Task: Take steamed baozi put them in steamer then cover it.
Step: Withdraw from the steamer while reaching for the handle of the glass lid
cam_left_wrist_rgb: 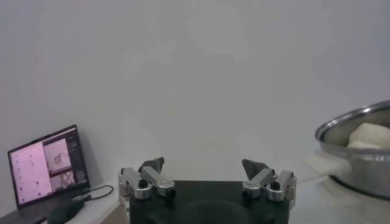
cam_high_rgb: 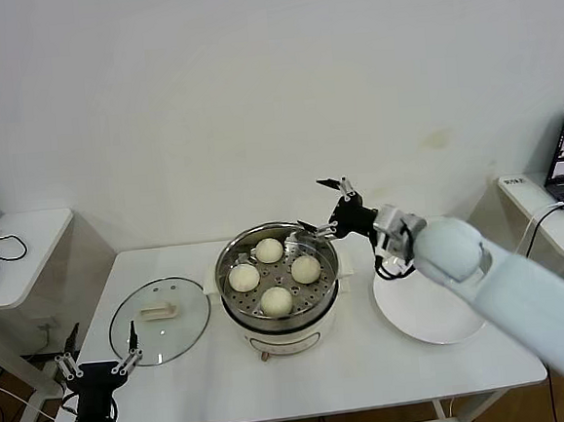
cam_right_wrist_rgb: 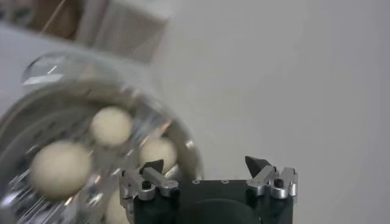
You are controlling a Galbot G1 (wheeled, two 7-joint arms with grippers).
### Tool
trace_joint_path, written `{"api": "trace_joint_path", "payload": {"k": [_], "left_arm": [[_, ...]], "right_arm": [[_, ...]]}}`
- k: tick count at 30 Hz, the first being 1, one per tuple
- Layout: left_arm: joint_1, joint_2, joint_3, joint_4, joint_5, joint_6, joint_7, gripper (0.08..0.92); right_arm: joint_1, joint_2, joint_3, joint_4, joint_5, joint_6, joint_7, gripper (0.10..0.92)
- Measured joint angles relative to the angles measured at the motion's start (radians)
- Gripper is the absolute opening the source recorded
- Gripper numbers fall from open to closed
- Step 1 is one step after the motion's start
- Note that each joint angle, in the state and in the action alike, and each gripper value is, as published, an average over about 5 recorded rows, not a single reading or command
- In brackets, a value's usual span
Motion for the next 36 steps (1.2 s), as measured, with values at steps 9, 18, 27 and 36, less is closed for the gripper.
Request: {"api": "trace_joint_path", "payload": {"k": [9,18,27,36], "left_arm": [[-0.031,0.030,-0.019,0.075,0.207,-0.027,0.007,0.823],[-0.080,0.097,-0.026,0.180,0.598,-0.057,0.022,0.823],[-0.174,0.169,0.016,0.343,0.954,-0.051,0.057,0.823],[-0.334,0.194,0.114,0.508,1.132,-0.045,0.080,0.823]], "right_arm": [[-0.541,0.283,0.563,0.055,-0.068,0.204,-0.012,0.823],[-0.912,0.488,0.883,0.097,-0.089,0.288,-0.067,0.823],[-1.087,0.610,0.989,0.113,-0.115,0.331,-0.095,0.823],[-1.145,0.684,1.042,0.109,-0.139,0.354,-0.110,0.823]]}}
